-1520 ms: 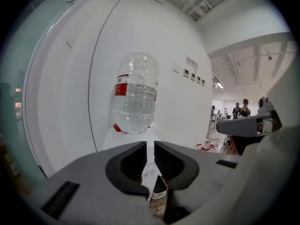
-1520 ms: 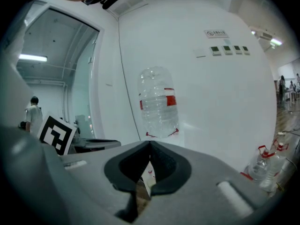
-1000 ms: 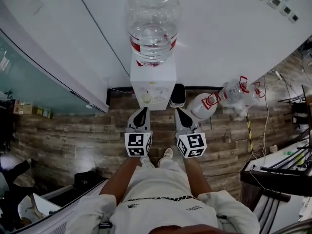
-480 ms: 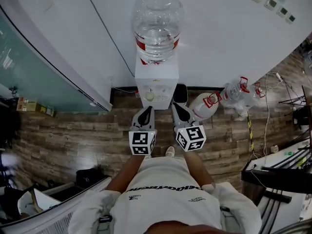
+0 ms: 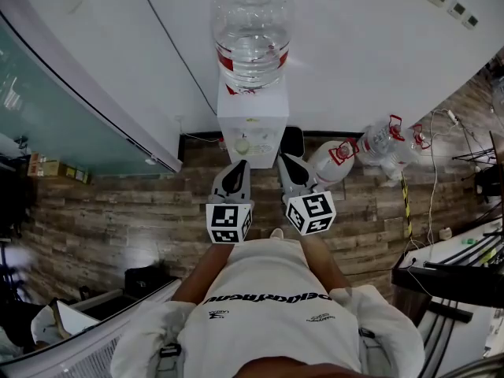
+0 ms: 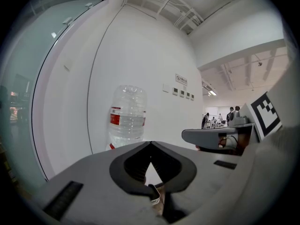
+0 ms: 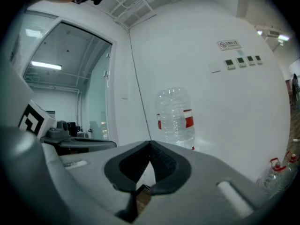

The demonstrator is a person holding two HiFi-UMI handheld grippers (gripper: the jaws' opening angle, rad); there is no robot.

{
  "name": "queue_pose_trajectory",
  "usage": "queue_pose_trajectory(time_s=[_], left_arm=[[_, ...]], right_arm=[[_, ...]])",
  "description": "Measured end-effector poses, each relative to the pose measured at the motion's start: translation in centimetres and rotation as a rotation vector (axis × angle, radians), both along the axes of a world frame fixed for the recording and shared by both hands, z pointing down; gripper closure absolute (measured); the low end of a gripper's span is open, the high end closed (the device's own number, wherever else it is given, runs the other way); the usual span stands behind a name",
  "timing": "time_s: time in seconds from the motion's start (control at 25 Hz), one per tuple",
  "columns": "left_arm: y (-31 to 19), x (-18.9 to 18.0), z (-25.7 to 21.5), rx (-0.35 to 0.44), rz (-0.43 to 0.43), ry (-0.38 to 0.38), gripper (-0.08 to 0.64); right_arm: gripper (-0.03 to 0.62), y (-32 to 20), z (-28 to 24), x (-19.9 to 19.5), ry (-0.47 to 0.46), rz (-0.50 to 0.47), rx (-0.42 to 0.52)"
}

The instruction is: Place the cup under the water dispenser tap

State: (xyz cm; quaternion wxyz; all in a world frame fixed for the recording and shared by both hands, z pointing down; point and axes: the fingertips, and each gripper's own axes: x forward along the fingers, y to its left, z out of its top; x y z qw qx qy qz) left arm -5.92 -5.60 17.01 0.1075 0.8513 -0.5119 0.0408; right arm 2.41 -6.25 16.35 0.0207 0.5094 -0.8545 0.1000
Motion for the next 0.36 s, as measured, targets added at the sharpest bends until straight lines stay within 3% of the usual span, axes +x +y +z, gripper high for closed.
queue_pose_trajectory(time_s=[0.36], left_arm=[[-0.61,0.71,-0.65,0.019,0.018,0.025,0.562]], right_arm=[[0.594,-0.52,-0.56,0.57,0.009,-0.007,0.025]])
